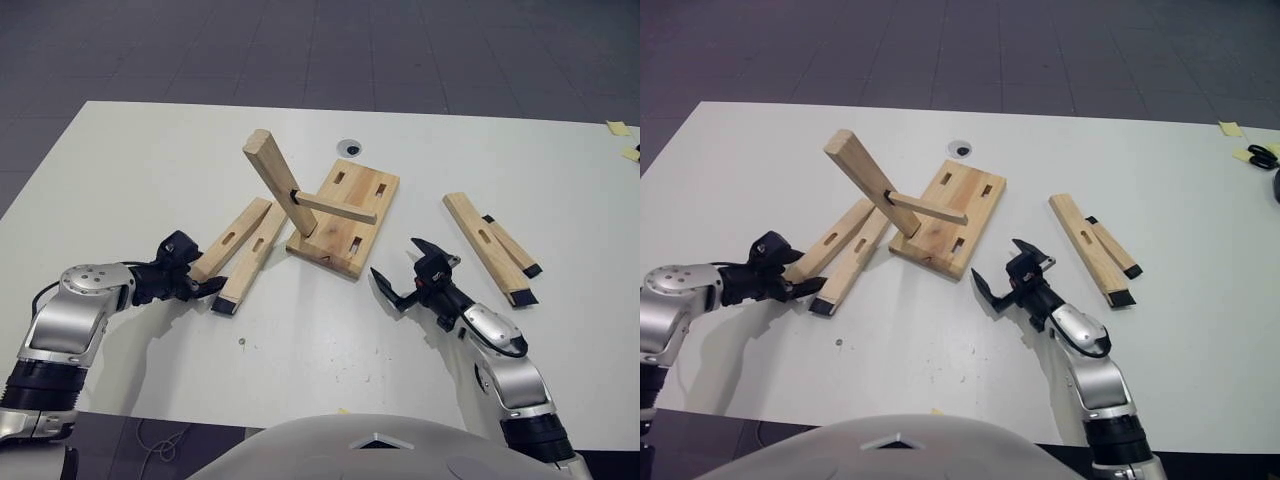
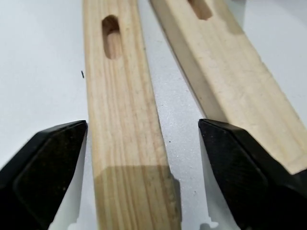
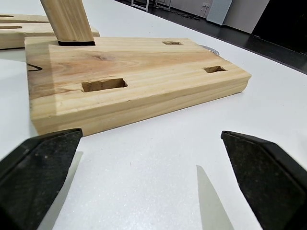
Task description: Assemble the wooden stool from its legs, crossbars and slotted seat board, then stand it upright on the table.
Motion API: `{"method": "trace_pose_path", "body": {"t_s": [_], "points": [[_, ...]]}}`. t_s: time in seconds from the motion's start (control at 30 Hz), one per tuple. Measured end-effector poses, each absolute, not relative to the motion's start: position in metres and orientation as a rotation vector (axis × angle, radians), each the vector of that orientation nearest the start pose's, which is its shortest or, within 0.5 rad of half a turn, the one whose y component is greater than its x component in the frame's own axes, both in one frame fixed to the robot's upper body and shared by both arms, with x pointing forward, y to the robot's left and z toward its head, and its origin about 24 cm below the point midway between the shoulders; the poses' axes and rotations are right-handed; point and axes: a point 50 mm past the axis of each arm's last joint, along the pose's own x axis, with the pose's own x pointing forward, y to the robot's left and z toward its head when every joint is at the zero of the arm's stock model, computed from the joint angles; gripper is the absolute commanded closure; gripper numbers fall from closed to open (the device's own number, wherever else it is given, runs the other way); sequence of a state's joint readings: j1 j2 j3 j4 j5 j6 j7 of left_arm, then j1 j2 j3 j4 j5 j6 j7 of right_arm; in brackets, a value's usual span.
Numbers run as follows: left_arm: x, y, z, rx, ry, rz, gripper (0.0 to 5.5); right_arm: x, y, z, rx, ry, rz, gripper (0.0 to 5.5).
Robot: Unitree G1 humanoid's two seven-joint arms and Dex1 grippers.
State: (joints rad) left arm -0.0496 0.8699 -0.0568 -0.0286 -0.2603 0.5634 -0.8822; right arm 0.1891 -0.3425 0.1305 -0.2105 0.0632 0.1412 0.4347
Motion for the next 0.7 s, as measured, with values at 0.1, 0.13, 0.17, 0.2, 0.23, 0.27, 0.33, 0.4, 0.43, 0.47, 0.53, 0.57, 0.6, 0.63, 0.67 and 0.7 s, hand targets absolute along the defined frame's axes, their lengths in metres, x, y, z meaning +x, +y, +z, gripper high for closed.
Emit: {"method": "trace_pose_path", "body": {"t_s": [0.1, 0.13, 0.17, 0.2, 0.23, 0.27, 0.33, 0.4, 0.43, 0.47, 0.53, 0.57, 0.6, 0.63, 0.67, 0.7], "points": [[0.237, 0.272, 0.067, 0.372, 0.755, -0.769, 2.36, 0.207, -0.162, 0.032, -0.227, 0.202, 0.553, 0.10], [0.237, 0.273, 0.067, 0.374, 0.765, -0.781, 2.51, 0.207, -0.162, 0.032, -0.228, 0.202, 0.550, 0.10], [0.237, 0.275, 0.069, 0.382, 0.777, -0.791, 2.71, 0.206, -0.162, 0.032, -0.227, 0.202, 0.547, 0.10], [0.237, 0.277, 0.070, 0.392, 0.793, -0.799, 2.87, 0.206, -0.162, 0.031, -0.226, 0.204, 0.546, 0.10], [0.235, 0.280, 0.072, 0.401, 0.812, -0.807, 3.08, 0.205, -0.162, 0.030, -0.223, 0.207, 0.543, 0.10], [0.234, 0.283, 0.073, 0.411, 0.828, -0.817, 3.20, 0.204, -0.162, 0.030, -0.221, 0.209, 0.539, 0.10], [0.233, 0.287, 0.074, 0.429, 0.861, -0.827, 3.31, 0.203, -0.162, 0.028, -0.215, 0.214, 0.533, 0.10], [0.232, 0.290, 0.075, 0.439, 0.884, -0.838, 3.35, 0.203, -0.161, 0.028, -0.211, 0.213, 0.529, 0.10], [0.232, 0.290, 0.075, 0.444, 0.884, -0.843, 3.36, 0.203, -0.161, 0.028, -0.211, 0.212, 0.524, 0.10], [0.232, 0.290, 0.075, 0.448, 0.883, -0.844, 3.36, 0.203, -0.161, 0.028, -0.211, 0.212, 0.520, 0.10], [0.234, 0.290, 0.076, 0.453, 0.868, -0.834, 3.36, 0.203, -0.161, 0.028, -0.211, 0.211, 0.516, 0.10], [0.236, 0.290, 0.076, 0.450, 0.854, -0.819, 3.37, 0.203, -0.161, 0.028, -0.211, 0.210, 0.513, 0.10], [0.238, 0.289, 0.076, 0.447, 0.836, -0.799, 3.38, 0.204, -0.161, 0.029, -0.212, 0.208, 0.512, 0.10], [0.241, 0.288, 0.075, 0.443, 0.815, -0.777, 3.40, 0.205, -0.162, 0.029, -0.212, 0.205, 0.510, 0.10], [0.250, 0.288, 0.073, 0.437, 0.756, -0.687, 3.41, 0.208, -0.162, 0.031, -0.212, 0.194, 0.502, 0.10], [0.256, 0.285, 0.072, 0.431, 0.706, -0.623, 3.41, 0.212, -0.164, 0.035, -0.210, 0.178, 0.490, 0.10]]}}
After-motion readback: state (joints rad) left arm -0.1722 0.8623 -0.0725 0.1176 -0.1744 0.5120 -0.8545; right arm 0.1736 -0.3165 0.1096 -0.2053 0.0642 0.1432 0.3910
